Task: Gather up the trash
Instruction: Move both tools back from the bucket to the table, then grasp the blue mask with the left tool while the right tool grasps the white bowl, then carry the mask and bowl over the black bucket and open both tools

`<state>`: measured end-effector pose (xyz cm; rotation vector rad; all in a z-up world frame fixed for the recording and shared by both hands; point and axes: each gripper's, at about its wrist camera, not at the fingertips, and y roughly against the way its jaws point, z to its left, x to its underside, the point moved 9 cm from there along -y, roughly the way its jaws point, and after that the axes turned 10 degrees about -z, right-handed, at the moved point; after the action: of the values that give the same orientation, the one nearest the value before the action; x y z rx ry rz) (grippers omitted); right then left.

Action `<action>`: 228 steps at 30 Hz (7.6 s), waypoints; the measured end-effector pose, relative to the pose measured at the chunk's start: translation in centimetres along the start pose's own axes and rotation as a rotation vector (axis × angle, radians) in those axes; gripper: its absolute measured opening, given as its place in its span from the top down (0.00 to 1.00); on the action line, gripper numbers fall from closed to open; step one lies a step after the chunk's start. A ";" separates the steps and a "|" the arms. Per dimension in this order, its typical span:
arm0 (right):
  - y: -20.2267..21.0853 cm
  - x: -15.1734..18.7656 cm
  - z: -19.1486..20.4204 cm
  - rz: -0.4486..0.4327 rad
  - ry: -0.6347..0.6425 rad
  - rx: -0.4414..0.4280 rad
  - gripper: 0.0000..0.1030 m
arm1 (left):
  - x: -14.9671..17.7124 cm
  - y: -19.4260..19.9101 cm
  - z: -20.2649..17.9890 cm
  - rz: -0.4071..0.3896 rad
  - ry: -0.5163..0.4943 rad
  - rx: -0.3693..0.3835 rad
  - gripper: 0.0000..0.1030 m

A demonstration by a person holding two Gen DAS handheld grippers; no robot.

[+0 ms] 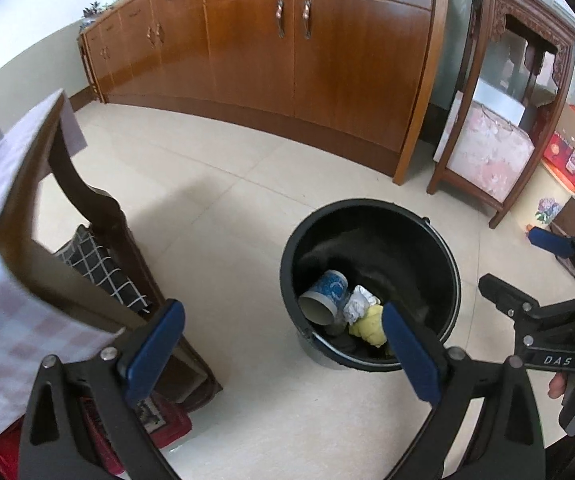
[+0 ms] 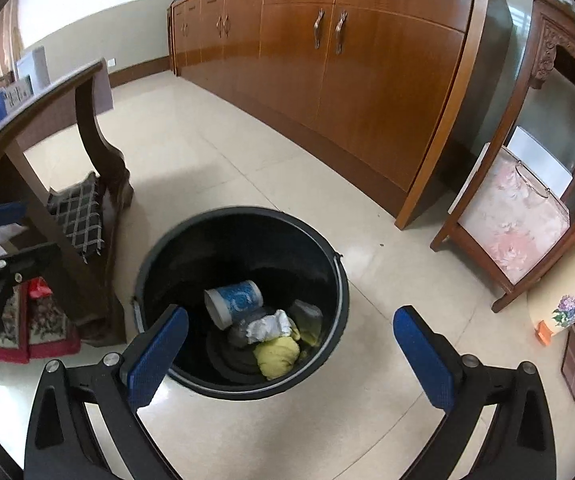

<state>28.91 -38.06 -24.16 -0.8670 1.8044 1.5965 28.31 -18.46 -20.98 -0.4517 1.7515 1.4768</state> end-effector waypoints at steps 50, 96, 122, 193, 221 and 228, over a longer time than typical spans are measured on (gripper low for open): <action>13.5 -14.7 29.5 -0.335 0.202 -0.377 0.00 | 2.4 21.7 26.1 -0.279 0.281 -0.451 0.02; -1.0 -20.4 44.4 -0.189 0.218 -0.395 0.04 | 1.6 14.2 46.6 -0.228 0.428 -0.530 0.36; 0.7 -19.7 43.6 -0.198 0.218 -0.419 0.24 | 1.3 16.4 45.9 -0.262 0.419 -0.518 0.70; 3.5 -19.2 41.2 -0.232 0.214 -0.418 0.26 | 2.8 15.8 40.2 -0.264 0.436 -0.359 0.79; 13.0 -17.1 29.9 -0.337 0.168 -0.320 0.26 | -0.8 17.1 26.0 -0.279 0.285 -0.239 0.79; 14.1 -16.9 24.2 -0.352 0.125 -0.250 0.26 | -3.1 15.8 20.8 -0.285 0.224 -0.163 0.79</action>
<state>28.42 -11.37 -5.28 -1.3436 1.4469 1.5809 26.13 4.58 -8.55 -0.9424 1.6570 1.4097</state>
